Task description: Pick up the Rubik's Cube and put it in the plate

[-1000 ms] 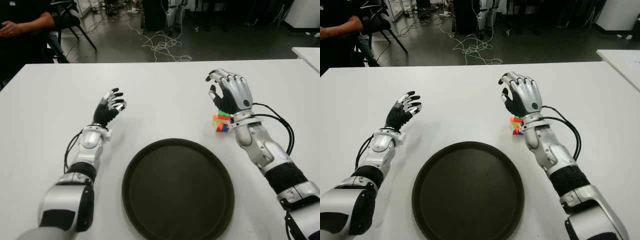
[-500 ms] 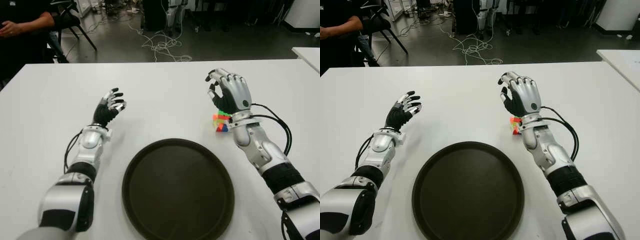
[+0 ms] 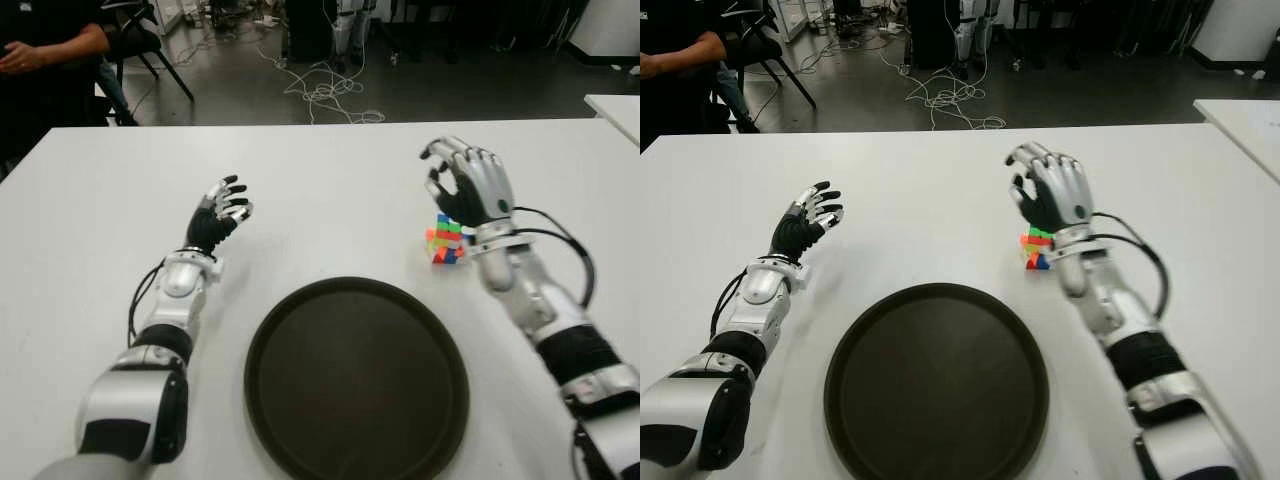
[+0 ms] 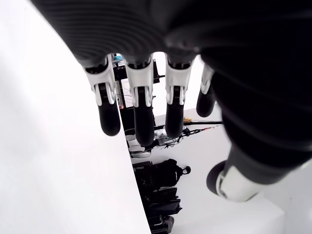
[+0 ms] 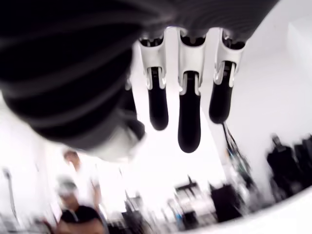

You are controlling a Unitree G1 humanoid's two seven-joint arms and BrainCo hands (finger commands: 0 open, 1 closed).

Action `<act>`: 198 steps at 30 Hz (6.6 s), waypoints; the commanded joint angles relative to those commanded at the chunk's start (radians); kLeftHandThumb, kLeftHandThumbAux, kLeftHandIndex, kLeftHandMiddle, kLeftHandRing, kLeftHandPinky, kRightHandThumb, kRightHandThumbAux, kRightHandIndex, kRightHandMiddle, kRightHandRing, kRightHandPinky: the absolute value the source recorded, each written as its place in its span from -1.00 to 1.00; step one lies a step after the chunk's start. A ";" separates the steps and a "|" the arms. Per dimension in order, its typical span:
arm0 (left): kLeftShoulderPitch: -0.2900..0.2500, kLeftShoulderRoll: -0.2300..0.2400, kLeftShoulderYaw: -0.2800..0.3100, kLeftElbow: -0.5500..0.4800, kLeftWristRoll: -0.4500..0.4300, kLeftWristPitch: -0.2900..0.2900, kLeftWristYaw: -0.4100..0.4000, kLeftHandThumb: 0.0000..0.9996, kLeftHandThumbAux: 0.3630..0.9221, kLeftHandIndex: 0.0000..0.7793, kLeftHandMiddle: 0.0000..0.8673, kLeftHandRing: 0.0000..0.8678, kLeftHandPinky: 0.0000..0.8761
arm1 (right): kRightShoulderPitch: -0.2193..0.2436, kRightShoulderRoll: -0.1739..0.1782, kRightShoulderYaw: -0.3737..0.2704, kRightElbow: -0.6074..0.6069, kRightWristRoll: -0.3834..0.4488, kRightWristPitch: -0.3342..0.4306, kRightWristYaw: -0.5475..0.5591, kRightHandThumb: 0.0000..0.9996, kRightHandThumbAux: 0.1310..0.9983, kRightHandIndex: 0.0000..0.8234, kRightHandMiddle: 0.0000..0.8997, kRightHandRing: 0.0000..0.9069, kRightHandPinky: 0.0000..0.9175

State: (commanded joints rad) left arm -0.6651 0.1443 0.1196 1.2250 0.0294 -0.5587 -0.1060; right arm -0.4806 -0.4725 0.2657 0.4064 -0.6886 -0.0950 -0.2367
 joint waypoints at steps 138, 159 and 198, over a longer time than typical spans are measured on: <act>0.010 0.009 -0.012 -0.004 0.018 -0.013 0.010 -0.66 0.15 -0.70 -0.53 -0.52 -0.53 | -0.014 0.010 0.129 0.268 -0.024 0.043 0.165 -0.89 0.01 -0.94 -0.88 -0.76 -0.56; 0.009 0.009 -0.007 -0.002 0.011 -0.007 -0.002 -0.63 0.24 -0.73 -0.54 -0.54 -0.57 | -0.052 0.075 0.109 0.387 0.006 0.048 0.022 -1.00 0.32 -0.80 -0.71 -0.55 -0.43; 0.007 0.007 -0.010 -0.003 0.011 -0.018 -0.007 -0.64 0.26 -0.72 -0.56 -0.54 -0.53 | -0.062 0.111 0.101 0.423 0.034 0.053 -0.045 -1.00 0.30 -0.68 -0.64 -0.56 -0.46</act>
State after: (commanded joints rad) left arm -0.6577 0.1512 0.1098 1.2216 0.0407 -0.5766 -0.1128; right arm -0.5429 -0.3618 0.3665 0.8293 -0.6547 -0.0417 -0.2820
